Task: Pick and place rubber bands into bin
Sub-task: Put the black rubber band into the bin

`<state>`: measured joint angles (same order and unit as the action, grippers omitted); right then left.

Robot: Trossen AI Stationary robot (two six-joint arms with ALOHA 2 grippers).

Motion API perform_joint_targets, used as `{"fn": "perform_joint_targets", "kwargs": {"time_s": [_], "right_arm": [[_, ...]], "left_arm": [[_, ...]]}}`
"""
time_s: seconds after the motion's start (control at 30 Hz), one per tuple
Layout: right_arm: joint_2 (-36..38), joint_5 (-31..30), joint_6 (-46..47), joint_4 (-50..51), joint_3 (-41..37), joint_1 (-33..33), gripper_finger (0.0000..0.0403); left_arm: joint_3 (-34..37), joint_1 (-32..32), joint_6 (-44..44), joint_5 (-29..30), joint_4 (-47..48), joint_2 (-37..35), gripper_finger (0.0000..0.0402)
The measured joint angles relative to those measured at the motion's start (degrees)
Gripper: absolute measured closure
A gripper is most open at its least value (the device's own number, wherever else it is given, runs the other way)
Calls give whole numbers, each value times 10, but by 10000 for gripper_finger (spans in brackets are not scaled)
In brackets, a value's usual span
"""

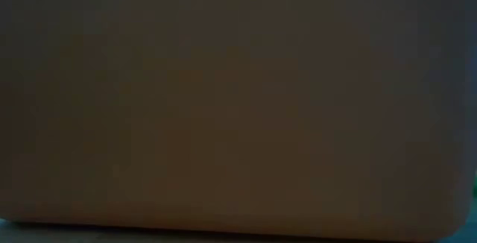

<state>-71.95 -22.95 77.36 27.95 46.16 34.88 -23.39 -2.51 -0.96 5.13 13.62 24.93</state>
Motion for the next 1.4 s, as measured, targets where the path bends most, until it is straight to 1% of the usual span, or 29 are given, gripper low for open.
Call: {"fn": "perform_joint_targets", "kwargs": {"time_s": [0.13, 0.2, 0.27, 0.37, 0.57, 0.7, 0.77, 0.83, 0.93, 1.0, 1.07, 1.2, 1.27, 1.33, 1.4], "right_arm": [[61, -14, -3, -64, -87, -1, 402], [88, -13, -19, -75, -117, -3, 402], [118, -14, -39, -76, -137, -3, 402], [158, -15, -73, -74, -161, -4, 402], [228, -15, -154, -71, -183, -4, 401], [261, -14, -232, -54, -185, -4, 398], [277, -14, -280, -41, -185, -4, 398], [299, -10, -313, -10, -185, -4, 400], [337, -10, -320, 44, -186, -5, 401], [365, -11, -331, 54, -186, -8, 401], [390, -18, -362, 52, -186, -12, 401], [418, -87, -402, 49, -186, -25, 401], [422, -120, -404, 49, -186, -34, 401], [422, -137, -401, 48, -186, -45, 401], [419, -139, -401, 42, -186, -56, 401]], "left_arm": [[-93, -15, 17, 66, 14, 118, 400], [-150, -13, 17, 116, 31, 178, 400], [-207, -3, 17, 162, 54, 245, 400], [-297, 30, 18, 189, 100, 342, 400], [-458, 116, 48, 163, 185, 522, 400], [-529, 173, 64, 77, 238, 619, 400], [-549, 192, 81, 51, 249, 659, 400], [-560, 206, 83, 39, 250, 694, 400], [-561, 218, 86, 28, 252, 728, 400], [-562, 224, 74, 26, 257, 742, 400], [-562, 228, 43, 27, 266, 752, 400], [-562, 236, -23, 28, 268, 756, 400], [-562, 242, -56, 29, 267, 756, 400], [-562, 248, -85, 36, 266, 756, 400], [-562, 257, -76, 63, 265, 756, 399]]}}
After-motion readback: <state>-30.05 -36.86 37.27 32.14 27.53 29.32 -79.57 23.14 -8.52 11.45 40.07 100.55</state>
